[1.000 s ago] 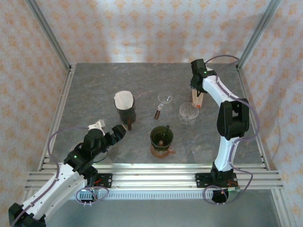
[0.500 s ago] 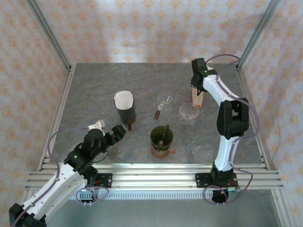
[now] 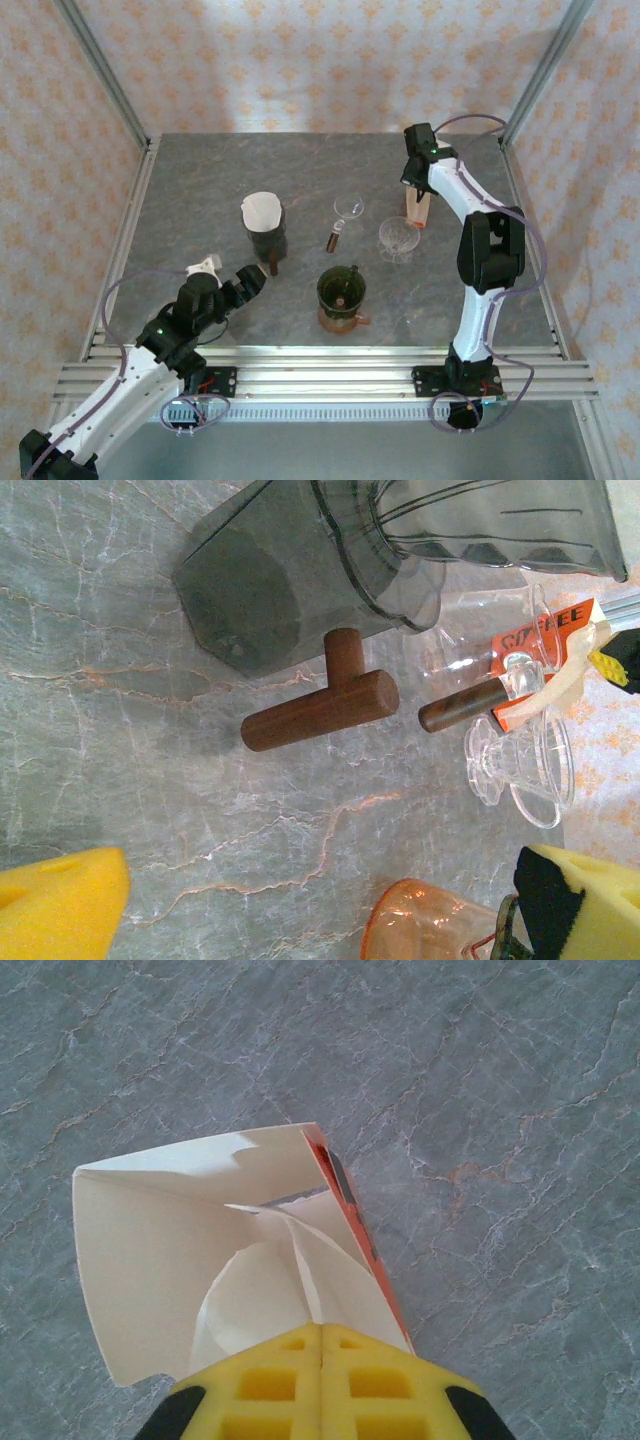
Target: Place the coffee filter in the dripper
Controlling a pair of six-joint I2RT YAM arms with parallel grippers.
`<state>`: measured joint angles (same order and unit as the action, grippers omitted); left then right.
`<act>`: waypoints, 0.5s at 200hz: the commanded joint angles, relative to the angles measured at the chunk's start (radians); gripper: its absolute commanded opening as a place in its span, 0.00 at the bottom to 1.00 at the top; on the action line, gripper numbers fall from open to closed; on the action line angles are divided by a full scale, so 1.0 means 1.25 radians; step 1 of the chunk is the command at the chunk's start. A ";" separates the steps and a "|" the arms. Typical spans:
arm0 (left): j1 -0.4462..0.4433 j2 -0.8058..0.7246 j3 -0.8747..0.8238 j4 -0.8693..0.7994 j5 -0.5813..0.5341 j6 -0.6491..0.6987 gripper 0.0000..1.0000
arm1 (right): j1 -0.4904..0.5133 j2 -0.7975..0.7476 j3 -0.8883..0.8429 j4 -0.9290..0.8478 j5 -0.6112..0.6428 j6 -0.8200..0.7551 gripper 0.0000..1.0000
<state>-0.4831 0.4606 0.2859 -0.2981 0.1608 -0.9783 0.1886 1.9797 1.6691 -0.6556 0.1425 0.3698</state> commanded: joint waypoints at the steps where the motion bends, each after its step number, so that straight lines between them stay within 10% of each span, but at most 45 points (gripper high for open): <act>1: 0.008 0.000 -0.009 0.013 0.007 -0.006 1.00 | -0.004 -0.038 -0.007 0.026 0.038 -0.012 0.00; 100: 0.008 -0.007 -0.009 0.016 0.011 -0.011 0.99 | -0.004 -0.199 -0.115 0.061 0.053 -0.030 0.00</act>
<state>-0.4831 0.4603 0.2848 -0.2977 0.1616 -0.9791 0.1886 1.8030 1.5623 -0.6006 0.1616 0.3473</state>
